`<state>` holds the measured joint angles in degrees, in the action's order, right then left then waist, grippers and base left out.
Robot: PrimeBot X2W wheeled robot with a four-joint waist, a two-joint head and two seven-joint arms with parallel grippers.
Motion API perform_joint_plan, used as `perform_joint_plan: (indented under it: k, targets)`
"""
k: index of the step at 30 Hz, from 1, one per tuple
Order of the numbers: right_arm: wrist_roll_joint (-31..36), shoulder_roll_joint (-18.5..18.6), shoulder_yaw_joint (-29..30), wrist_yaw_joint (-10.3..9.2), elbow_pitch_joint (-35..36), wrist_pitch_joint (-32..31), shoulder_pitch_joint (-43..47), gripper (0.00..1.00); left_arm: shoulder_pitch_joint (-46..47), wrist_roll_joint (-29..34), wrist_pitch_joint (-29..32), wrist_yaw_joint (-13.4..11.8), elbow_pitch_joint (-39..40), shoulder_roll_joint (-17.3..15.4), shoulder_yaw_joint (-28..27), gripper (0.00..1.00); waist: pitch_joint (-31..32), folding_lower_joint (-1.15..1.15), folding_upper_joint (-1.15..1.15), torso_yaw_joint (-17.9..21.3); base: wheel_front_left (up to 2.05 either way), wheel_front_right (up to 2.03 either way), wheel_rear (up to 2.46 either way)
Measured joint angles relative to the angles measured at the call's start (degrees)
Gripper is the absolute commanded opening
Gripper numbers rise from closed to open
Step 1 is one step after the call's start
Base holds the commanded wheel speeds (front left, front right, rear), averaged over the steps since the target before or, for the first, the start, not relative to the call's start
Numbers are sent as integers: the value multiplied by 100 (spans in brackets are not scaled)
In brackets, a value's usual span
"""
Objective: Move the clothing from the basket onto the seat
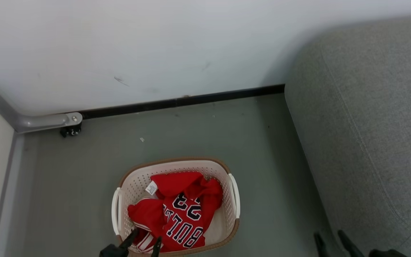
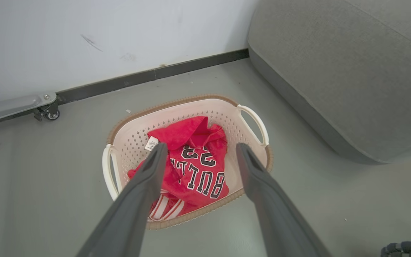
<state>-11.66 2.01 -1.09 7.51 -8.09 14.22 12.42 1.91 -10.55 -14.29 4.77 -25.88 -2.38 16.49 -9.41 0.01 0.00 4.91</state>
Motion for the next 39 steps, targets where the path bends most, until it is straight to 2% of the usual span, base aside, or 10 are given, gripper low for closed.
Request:
perform_joint_plan:
  k: [10,16,25,29,33,39]
  targets:
    - [57,-11,-191,0,336,0,-187,100,741,81,0,52,-588,-25,70,100,-613,0,0,146,0,0,0]
    - [-27,-9,-187,0,614,7,-448,100,1455,336,15,101,-1021,-202,207,100,-1149,0,0,280,0,0,0]
    - [-194,-7,-291,0,861,8,-709,100,2134,468,281,142,-1532,-367,229,100,-1757,0,0,433,0,0,0]
    - [-208,-5,-339,0,939,8,-820,100,2472,547,425,-11,-1773,-385,132,100,-2048,0,0,503,0,0,0]
    - [-303,-2,-407,0,1011,8,-1037,100,2810,712,560,34,-1974,-459,300,100,-2328,0,0,576,0,0,0]
    - [-320,-1,-437,0,1100,8,-1296,100,3292,756,924,-9,-2345,-501,268,100,-2773,0,0,715,0,0,0]
